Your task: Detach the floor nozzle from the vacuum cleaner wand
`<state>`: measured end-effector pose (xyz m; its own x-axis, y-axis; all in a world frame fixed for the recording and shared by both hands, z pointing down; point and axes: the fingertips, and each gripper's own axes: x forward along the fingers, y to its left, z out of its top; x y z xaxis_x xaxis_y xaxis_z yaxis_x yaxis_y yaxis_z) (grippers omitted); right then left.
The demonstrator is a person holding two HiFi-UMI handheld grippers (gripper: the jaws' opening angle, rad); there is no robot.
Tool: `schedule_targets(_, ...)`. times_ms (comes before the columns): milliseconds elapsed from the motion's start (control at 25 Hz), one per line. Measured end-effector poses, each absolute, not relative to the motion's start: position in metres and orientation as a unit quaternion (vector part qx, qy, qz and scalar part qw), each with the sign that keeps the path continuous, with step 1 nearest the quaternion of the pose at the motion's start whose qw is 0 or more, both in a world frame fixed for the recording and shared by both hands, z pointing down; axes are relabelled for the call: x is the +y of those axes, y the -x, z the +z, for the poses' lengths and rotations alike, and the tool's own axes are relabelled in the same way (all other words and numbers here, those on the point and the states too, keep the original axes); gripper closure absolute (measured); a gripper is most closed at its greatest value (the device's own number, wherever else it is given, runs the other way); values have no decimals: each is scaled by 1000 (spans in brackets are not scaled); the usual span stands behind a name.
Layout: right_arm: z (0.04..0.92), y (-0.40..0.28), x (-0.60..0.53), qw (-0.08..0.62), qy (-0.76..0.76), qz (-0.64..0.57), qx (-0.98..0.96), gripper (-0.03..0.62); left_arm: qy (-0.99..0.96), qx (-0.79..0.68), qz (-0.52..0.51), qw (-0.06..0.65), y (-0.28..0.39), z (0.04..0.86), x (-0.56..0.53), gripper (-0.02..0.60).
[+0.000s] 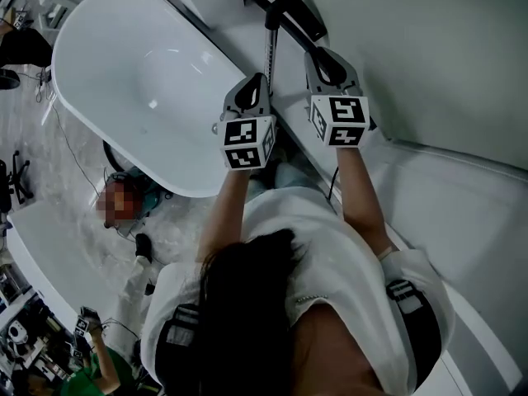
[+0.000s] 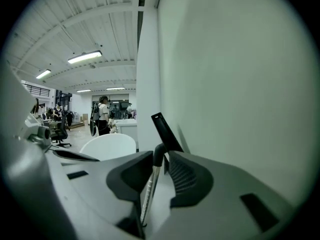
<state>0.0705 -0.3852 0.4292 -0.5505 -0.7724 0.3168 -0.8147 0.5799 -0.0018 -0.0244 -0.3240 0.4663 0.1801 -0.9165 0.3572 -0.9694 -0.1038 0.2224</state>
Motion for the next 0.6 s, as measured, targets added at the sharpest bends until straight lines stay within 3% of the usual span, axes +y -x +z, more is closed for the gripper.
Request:
schedule_targets(40, 429, -69, -387, 143, -449, 73, -879, 486, -742, -636, 66, 205, 24, 466, -326, 577)
schedule_targets(320, 436, -59, -416, 190, -413, 46, -889, 388, -748, -626, 79, 203, 24, 473, -342, 577)
schedule_targets(600, 454, -55, -454, 246, -389, 39, -887, 335, -736, -642, 78, 201, 39, 475, -353, 577)
